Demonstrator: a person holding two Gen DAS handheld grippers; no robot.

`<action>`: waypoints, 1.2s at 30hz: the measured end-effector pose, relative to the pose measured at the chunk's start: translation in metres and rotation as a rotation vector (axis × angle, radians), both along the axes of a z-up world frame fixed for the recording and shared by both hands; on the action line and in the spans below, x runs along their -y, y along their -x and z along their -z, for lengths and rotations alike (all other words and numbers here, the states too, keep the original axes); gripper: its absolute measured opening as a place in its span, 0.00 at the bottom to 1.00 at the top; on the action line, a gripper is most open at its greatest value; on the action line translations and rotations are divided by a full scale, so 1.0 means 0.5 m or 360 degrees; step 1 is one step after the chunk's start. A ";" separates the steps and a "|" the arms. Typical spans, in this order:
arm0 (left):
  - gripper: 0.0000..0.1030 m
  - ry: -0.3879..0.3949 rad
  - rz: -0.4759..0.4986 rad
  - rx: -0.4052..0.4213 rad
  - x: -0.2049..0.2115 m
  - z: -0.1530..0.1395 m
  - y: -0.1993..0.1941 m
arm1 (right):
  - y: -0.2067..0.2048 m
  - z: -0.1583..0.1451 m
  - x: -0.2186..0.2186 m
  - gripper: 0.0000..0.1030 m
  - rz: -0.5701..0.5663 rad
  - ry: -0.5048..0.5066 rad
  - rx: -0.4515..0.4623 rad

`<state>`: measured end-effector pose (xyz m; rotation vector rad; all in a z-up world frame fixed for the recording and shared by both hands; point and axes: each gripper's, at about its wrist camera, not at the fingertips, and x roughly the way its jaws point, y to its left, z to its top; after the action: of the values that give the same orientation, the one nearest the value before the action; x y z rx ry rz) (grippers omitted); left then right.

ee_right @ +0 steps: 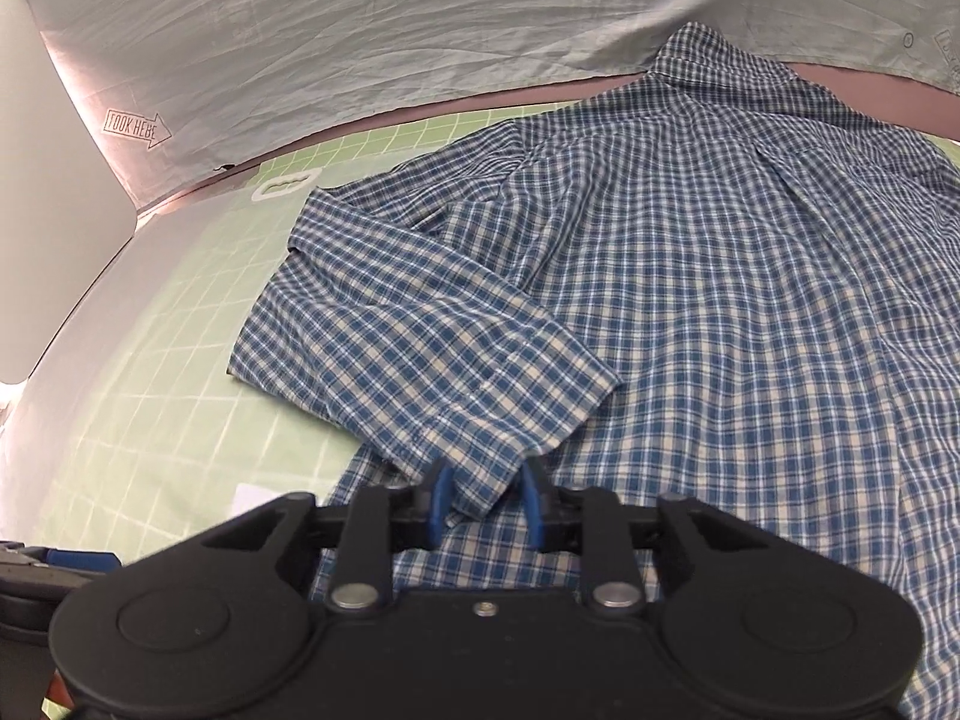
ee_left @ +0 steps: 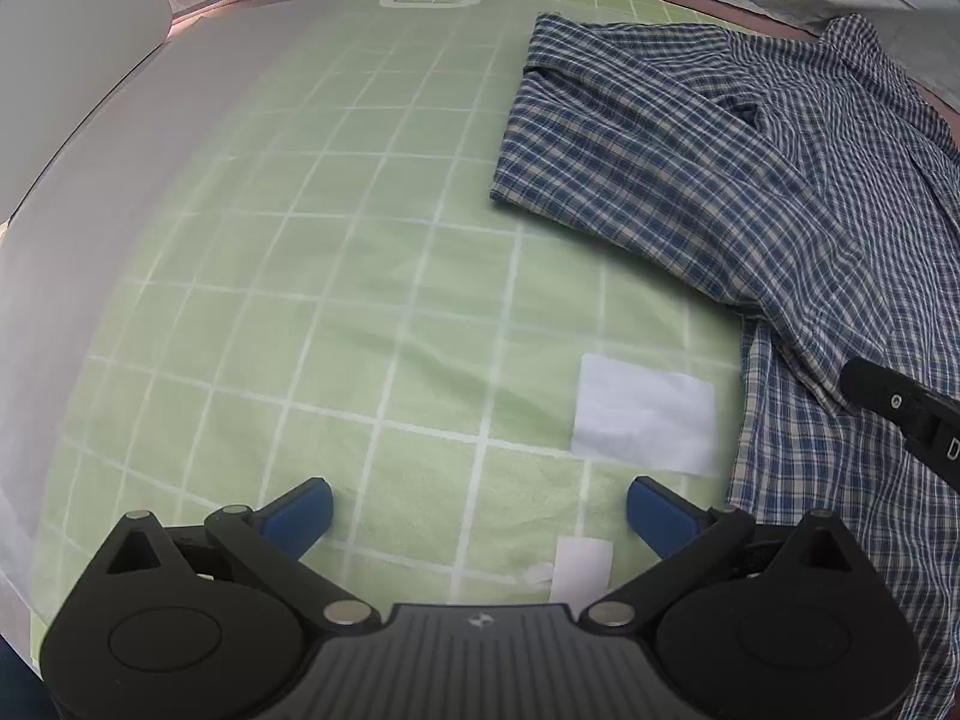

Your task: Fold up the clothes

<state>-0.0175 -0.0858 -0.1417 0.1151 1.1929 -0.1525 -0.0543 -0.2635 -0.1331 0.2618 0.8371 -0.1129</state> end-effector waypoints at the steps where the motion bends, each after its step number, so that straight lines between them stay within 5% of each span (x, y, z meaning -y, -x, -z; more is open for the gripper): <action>1: 1.00 0.0001 0.0001 0.0002 0.000 0.000 0.000 | 0.000 -0.001 -0.001 0.04 -0.0010 0.0014 0.0005; 12: 1.00 0.0009 0.0014 0.0049 0.000 0.000 0.003 | 0.024 -0.034 0.023 0.00 -0.0034 0.0101 0.0105; 22: 1.00 -0.0046 -0.0107 0.0021 0.020 -0.006 -0.002 | 0.066 -0.134 0.136 0.00 0.0073 0.0176 0.0267; 36: 1.00 -0.0057 -0.0182 0.0132 0.250 -0.096 0.032 | 0.157 -0.202 0.428 0.00 0.0286 0.0284 0.0303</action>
<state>-0.0333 -0.2106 -0.0936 0.0836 1.1168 -0.0258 -0.1326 -0.4778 -0.0319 0.1763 0.6089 -0.3244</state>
